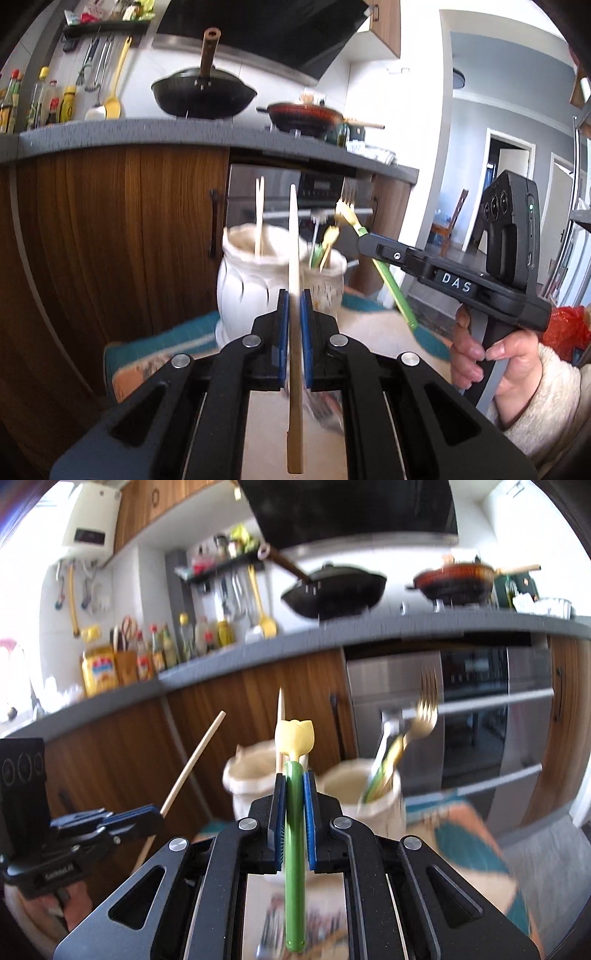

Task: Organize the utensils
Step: 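Lift and carry the green utensil and the chopstick over the ceramic holder, then release the green utensil into the small pot while the left gripper drops chopstick into large pot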

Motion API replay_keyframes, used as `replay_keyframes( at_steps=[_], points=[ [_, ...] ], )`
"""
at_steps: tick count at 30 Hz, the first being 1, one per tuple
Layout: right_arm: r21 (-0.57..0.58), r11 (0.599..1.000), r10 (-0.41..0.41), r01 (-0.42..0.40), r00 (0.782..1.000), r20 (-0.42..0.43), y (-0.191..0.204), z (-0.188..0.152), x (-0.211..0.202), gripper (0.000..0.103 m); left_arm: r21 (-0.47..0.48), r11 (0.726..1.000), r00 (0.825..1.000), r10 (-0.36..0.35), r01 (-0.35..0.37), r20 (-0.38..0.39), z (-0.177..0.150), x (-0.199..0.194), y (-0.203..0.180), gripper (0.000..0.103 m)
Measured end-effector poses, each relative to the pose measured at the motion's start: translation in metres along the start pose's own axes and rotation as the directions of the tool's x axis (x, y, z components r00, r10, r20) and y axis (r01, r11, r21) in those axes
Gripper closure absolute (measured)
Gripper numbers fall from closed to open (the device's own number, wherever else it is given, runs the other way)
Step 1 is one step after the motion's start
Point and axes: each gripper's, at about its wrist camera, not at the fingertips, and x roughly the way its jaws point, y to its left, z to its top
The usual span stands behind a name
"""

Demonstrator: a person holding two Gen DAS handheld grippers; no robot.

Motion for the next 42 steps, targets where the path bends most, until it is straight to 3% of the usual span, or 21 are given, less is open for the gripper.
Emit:
replay_keyframes(
  at_steps=[8, 15, 26, 34, 42],
  points=[
    [0.062, 0.998, -0.001, -0.008, 0.991, 0.136, -0.026, 0.039, 0.035, 0.092, -0.078, 0.997, 0.990, -0.011, 0.022, 0.141, 0.055, 0.036, 0.021, 0.097],
    [0.101, 0.995, 0.010, -0.023, 0.991, 0.131, -0.045, 0.038, 0.069, 0.092, -0.109, 0.994, 0.974, 0.007, 0.018, 0.227, 0.079, 0.070, 0.033, 0.097],
    [0.151, 0.988, 0.002, -0.019, 0.994, 0.108, -0.064, 0.018, 0.085, 0.092, -0.110, 0.993, 0.965, 0.076, -0.049, 0.252, 0.070, 0.104, 0.034, 0.097],
    [0.113, 0.993, -0.028, 0.013, 0.991, 0.131, -0.059, 0.016, 0.086, 0.092, -0.057, 0.996, 0.974, 0.076, -0.065, 0.212, 0.056, 0.099, 0.029, 0.097],
    [0.050, 0.998, -0.030, 0.027, 0.997, 0.066, -0.050, 0.006, 0.089, 0.092, -0.061, 0.996, 0.985, 0.069, -0.060, 0.156, 0.044, 0.086, 0.028, 0.097]
  ],
)
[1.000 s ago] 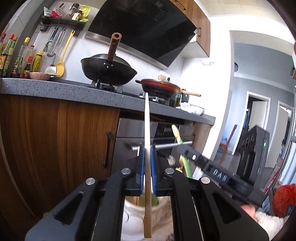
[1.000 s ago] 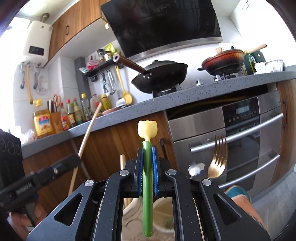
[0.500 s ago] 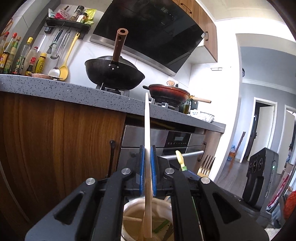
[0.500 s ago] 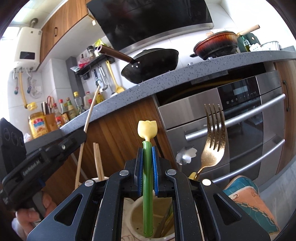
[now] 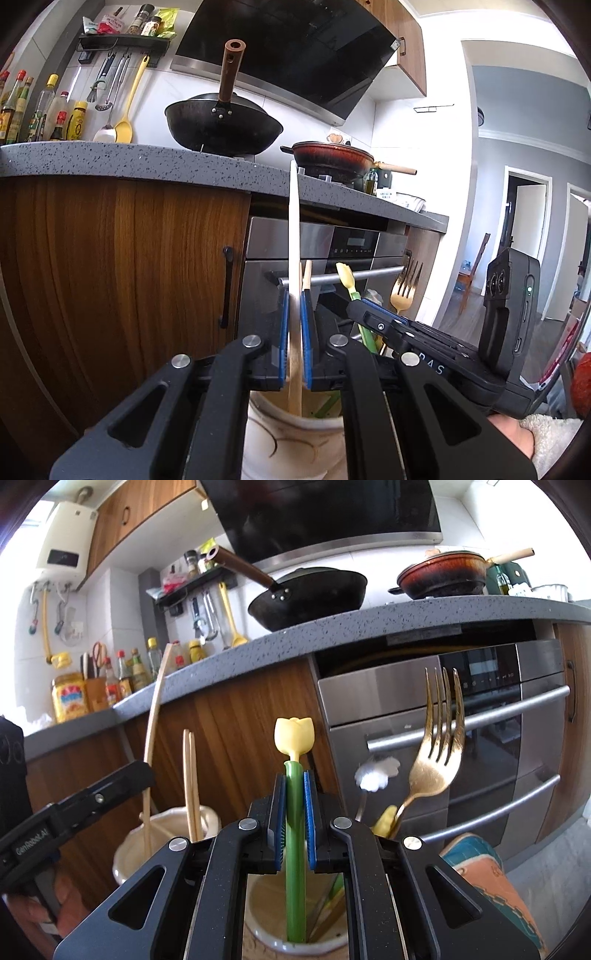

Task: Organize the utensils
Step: 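Release the green utensil into the small pot while the left gripper drops chopstick into large pot, then withdraw both open grippers back over the remaining utensils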

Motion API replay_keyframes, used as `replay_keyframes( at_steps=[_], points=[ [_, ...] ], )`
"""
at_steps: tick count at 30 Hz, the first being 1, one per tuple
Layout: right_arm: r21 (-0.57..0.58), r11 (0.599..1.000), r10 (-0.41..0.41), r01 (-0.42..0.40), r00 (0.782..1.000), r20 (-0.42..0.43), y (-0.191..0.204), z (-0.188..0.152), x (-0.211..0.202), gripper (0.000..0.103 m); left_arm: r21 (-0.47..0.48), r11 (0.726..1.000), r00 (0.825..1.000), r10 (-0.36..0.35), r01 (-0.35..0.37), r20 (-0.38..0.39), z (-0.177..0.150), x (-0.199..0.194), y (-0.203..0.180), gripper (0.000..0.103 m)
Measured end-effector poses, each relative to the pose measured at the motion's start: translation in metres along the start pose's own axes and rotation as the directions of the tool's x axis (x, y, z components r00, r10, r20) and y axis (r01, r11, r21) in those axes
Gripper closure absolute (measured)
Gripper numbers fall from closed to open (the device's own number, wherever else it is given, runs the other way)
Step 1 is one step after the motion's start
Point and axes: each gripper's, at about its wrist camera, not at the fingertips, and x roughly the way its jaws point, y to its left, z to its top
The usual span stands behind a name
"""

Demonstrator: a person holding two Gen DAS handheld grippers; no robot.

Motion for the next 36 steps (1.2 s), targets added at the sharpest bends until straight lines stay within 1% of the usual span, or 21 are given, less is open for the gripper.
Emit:
replay_keyframes(
  at_steps=[7, 12, 15, 16, 17, 18, 19, 23, 25, 27, 29, 31, 33, 35, 36],
  points=[
    [-0.002, 1.000, 0.003, -0.003, 0.997, -0.074, 0.001, -0.009, -0.004, 0.092, 0.009, 1.000, 0.999, -0.004, 0.005, -0.053, -0.010, -0.008, -0.002, 0.097],
    [-0.045, 0.999, -0.002, -0.002, 0.995, -0.096, 0.009, -0.016, -0.006, 0.092, -0.005, 1.000, 0.998, -0.009, 0.009, -0.057, -0.011, -0.013, 0.000, 0.097],
    [-0.085, 0.996, -0.010, 0.001, 0.994, -0.105, 0.016, -0.020, -0.005, 0.091, 0.000, 1.000, 0.998, -0.002, 0.002, -0.060, -0.012, -0.014, 0.000, 0.095],
    [-0.094, 0.996, -0.007, -0.004, 0.994, -0.112, 0.018, -0.021, -0.004, 0.085, -0.002, 1.000, 0.998, 0.003, -0.003, -0.063, -0.013, -0.014, 0.001, 0.094],
    [-0.098, 0.995, -0.002, -0.009, 0.993, -0.117, 0.019, -0.022, -0.003, 0.082, -0.004, 1.000, 0.998, 0.005, -0.005, -0.066, -0.013, -0.014, 0.002, 0.092],
    [-0.102, 0.995, 0.001, -0.014, 0.993, -0.121, 0.020, -0.023, -0.003, 0.079, -0.010, 1.000, 0.998, 0.006, -0.006, -0.069, -0.014, -0.014, 0.003, 0.089],
    [-0.107, 0.994, 0.001, -0.014, 0.993, -0.119, 0.021, -0.023, -0.003, 0.078, -0.014, 1.000, 0.997, 0.006, -0.007, -0.071, -0.014, -0.015, 0.004, 0.087],
    [-0.113, 0.994, -0.010, -0.001, 0.995, -0.095, 0.021, -0.019, -0.009, 0.075, -0.018, 1.000, 0.998, 0.011, -0.012, -0.058, -0.013, -0.020, 0.006, 0.085],
    [-0.097, 0.995, -0.009, 0.002, 0.997, -0.078, 0.019, -0.017, -0.015, 0.074, -0.022, 1.000, 0.999, 0.015, -0.016, -0.051, -0.012, -0.023, 0.008, 0.079],
    [-0.093, 0.996, -0.015, 0.009, 0.998, -0.065, 0.018, -0.015, -0.021, 0.074, -0.022, 0.999, 0.999, 0.022, -0.023, -0.046, -0.013, -0.026, 0.009, 0.076],
    [-0.093, 0.995, -0.023, 0.019, 0.999, -0.042, 0.017, -0.014, -0.030, 0.071, -0.021, 0.999, 0.999, 0.028, -0.029, -0.044, -0.013, -0.029, 0.010, 0.074],
    [-0.094, 0.995, -0.034, 0.032, 0.999, -0.022, 0.018, -0.012, -0.037, 0.064, -0.024, 0.999, 0.999, 0.036, -0.037, -0.040, -0.015, -0.033, 0.011, 0.066],
    [-0.094, 0.994, -0.046, 0.046, 0.999, 0.003, 0.018, -0.013, -0.048, 0.060, -0.025, 0.999, 0.998, 0.043, -0.044, -0.037, -0.018, -0.038, 0.011, 0.062],
    [-0.093, 0.994, -0.052, 0.054, 0.998, 0.018, 0.019, -0.014, -0.059, 0.053, -0.018, 0.998, 0.998, 0.058, -0.059, -0.037, -0.022, -0.043, 0.011, 0.057],
    [-0.091, 0.994, -0.054, 0.055, 0.998, 0.023, 0.019, -0.016, -0.063, 0.045, -0.014, 0.997, 0.997, 0.072, -0.072, -0.040, -0.025, -0.046, 0.011, 0.050]
  ],
)
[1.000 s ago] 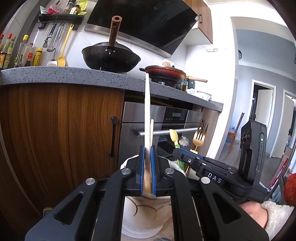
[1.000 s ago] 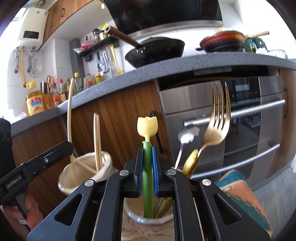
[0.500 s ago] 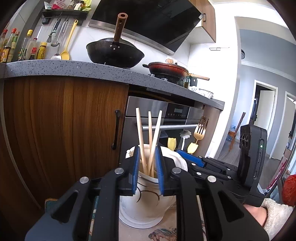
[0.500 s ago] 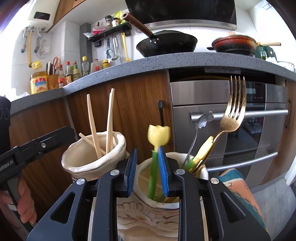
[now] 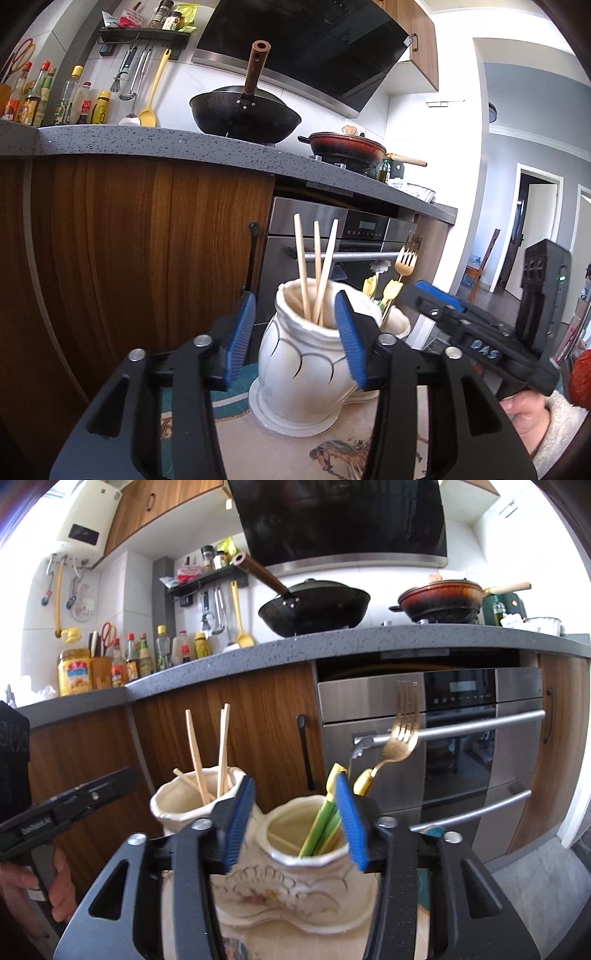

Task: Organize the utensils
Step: 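Withdraw both open grippers back over the remaining utensils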

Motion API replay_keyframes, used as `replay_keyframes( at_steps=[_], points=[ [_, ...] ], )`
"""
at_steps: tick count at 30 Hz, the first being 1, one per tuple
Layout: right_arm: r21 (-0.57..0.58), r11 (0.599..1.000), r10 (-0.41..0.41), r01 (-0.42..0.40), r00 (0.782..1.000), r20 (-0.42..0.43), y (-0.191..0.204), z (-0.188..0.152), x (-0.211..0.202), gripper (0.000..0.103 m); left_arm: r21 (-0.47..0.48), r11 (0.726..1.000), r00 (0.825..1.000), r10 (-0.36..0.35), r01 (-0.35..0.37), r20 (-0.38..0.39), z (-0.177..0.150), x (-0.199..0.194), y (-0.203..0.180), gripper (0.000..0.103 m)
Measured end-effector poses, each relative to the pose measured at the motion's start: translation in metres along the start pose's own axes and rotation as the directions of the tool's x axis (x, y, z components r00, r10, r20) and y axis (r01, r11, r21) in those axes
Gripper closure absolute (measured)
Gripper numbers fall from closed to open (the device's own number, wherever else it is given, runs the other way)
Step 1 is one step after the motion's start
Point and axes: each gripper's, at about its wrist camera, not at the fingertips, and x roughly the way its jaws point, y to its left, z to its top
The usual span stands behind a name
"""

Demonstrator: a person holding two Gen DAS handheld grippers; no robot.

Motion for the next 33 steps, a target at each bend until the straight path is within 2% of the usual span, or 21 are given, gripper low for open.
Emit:
replay_keyframes(
  at_steps=[3, 4, 6, 9, 13, 21, 25, 27, 33],
  points=[
    [0.008, 1.000, -0.002, 0.002, 1.000, 0.002, 0.000, -0.007, -0.016, 0.031, -0.007, 1.000, 1.000, 0.017, -0.017, -0.016, -0.009, -0.006, 0.002, 0.040],
    [0.010, 1.000, 0.002, -0.002, 1.000, -0.009, 0.001, -0.011, -0.021, 0.025, -0.010, 1.000, 0.999, 0.022, -0.022, -0.024, -0.012, -0.008, 0.004, 0.034],
    [0.013, 1.000, 0.006, -0.006, 1.000, -0.028, 0.002, -0.019, -0.029, 0.020, -0.017, 0.999, 0.998, 0.037, -0.038, -0.043, -0.019, -0.013, 0.005, 0.024],
    [0.020, 1.000, 0.010, -0.008, 0.998, -0.060, 0.004, -0.029, -0.037, 0.011, -0.029, 0.998, 0.996, 0.050, -0.052, -0.074, -0.027, -0.020, 0.007, 0.016],
    [0.036, 0.999, -0.003, 0.005, 0.997, -0.077, 0.004, -0.039, -0.049, 0.007, -0.031, 0.997, 0.992, 0.065, -0.069, -0.107, -0.038, -0.028, 0.005, 0.008],
    [0.080, 0.996, -0.031, 0.043, 0.989, -0.142, 0.004, -0.051, -0.063, 0.007, -0.012, 0.997, 0.983, 0.079, -0.082, -0.166, -0.056, -0.041, -0.003, 0.006],
    [0.059, 0.997, -0.039, 0.056, 0.966, -0.256, 0.014, -0.063, -0.065, 0.007, -0.018, 0.998, 0.981, 0.063, -0.068, -0.183, -0.063, -0.047, -0.004, 0.006],
    [0.028, 0.999, -0.034, 0.046, 0.942, -0.333, 0.025, -0.072, -0.066, 0.007, -0.024, 0.998, 0.981, 0.046, -0.051, -0.191, -0.065, -0.047, -0.004, 0.006],
    [-0.073, 0.997, -0.041, 0.008, 0.886, -0.461, 0.057, -0.096, -0.070, 0.007, -0.010, 1.000, 0.980, 0.005, -0.007, -0.198, -0.068, -0.046, -0.006, 0.006]
  ],
)
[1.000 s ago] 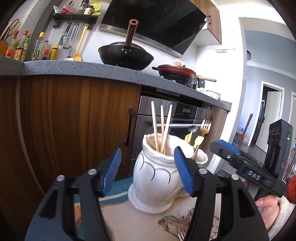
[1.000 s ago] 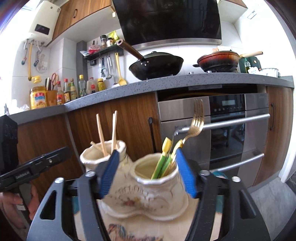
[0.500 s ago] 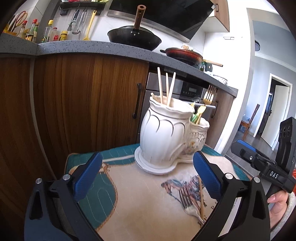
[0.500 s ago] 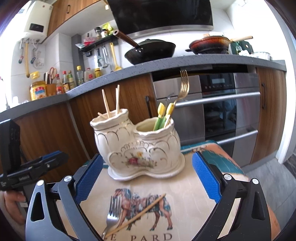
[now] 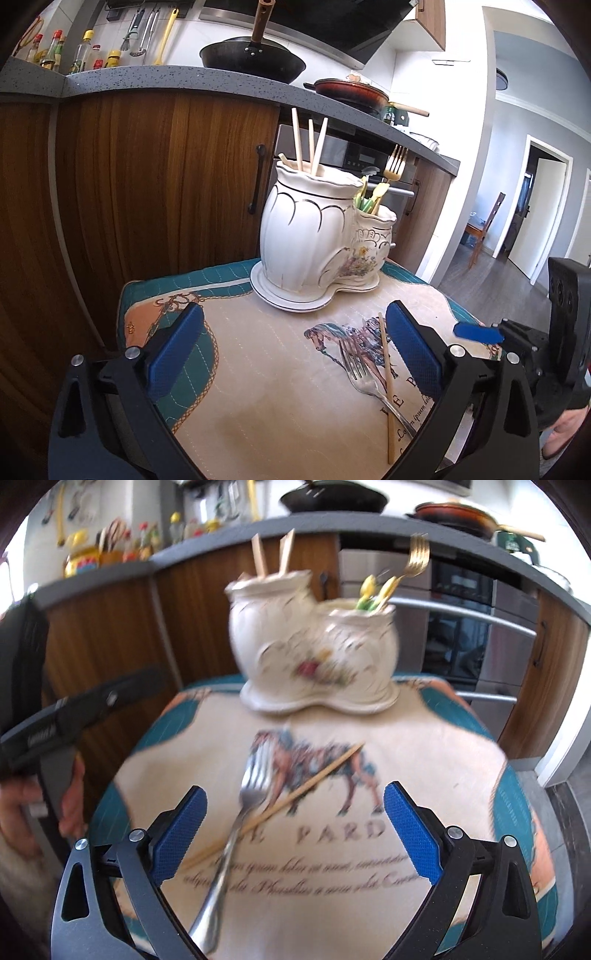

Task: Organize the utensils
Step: 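Withdraw both open grippers back over the remaining utensils, then grasp the silver fork with the right gripper while the left gripper grasps the last chopstick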

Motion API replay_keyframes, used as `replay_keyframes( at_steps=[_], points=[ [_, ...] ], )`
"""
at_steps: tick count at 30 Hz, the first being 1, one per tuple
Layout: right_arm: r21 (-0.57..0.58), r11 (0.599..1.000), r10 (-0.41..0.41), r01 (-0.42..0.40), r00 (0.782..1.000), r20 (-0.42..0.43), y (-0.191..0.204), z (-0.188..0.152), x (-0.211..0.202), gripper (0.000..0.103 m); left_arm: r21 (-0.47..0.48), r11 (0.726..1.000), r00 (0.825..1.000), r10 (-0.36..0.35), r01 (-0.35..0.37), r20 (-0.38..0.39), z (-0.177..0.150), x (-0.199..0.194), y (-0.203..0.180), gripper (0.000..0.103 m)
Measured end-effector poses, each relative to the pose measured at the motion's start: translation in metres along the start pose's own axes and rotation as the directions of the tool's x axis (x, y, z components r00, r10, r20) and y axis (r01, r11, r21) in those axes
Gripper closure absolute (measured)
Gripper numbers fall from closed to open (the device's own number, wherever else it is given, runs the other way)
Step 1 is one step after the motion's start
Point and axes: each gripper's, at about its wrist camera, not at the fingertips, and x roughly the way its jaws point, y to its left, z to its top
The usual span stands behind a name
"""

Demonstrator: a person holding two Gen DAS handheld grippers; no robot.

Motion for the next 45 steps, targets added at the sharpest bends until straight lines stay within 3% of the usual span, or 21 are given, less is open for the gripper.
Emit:
replay_keyframes(
  at_steps=[3, 6, 13, 24, 31, 37, 40, 45],
  points=[
    [-0.018, 1.000, 0.007, -0.008, 0.999, -0.051, 0.012, -0.004, 0.006, 0.013, -0.002, 1.000, 1.000, -0.019, 0.019, -0.014, -0.001, 0.004, 0.000, 0.006],
    [-0.054, 0.999, 0.003, -0.008, 0.996, -0.094, 0.025, -0.009, 0.012, 0.031, -0.019, 0.999, 0.999, -0.026, 0.026, -0.021, -0.001, 0.006, 0.004, 0.006],
    [-0.036, 0.997, 0.057, -0.064, 0.983, -0.173, 0.035, -0.016, 0.026, 0.064, -0.067, 0.997, 0.998, -0.044, 0.041, -0.039, -0.001, 0.010, 0.012, 0.006],
    [0.094, 0.988, 0.137, -0.122, 0.976, -0.168, 0.023, -0.015, 0.024, 0.096, -0.049, 0.997, 0.998, -0.054, 0.052, -0.042, -0.003, 0.011, 0.007, 0.006],
    [0.129, 0.981, 0.163, -0.145, 0.977, -0.135, 0.018, -0.014, 0.017, 0.097, -0.039, 0.998, 0.998, -0.053, 0.051, -0.042, -0.002, 0.010, 0.005, 0.006],
    [0.148, 0.983, 0.118, -0.110, 0.992, -0.052, -0.002, -0.003, 0.000, 0.097, -0.026, 0.996, 0.994, -0.088, 0.086, -0.064, -0.002, 0.009, -0.002, 0.006],
    [0.175, 0.982, 0.080, -0.074, 0.996, -0.031, -0.022, 0.000, -0.006, 0.097, 0.008, 0.995, 0.987, -0.095, 0.096, -0.128, -0.002, 0.016, -0.015, 0.006],
    [0.198, 0.979, 0.044, -0.037, 0.998, -0.033, -0.043, -0.005, -0.006, 0.097, 0.132, 0.983, 0.952, -0.081, 0.124, -0.294, -0.012, 0.042, -0.054, 0.012]
  ],
)
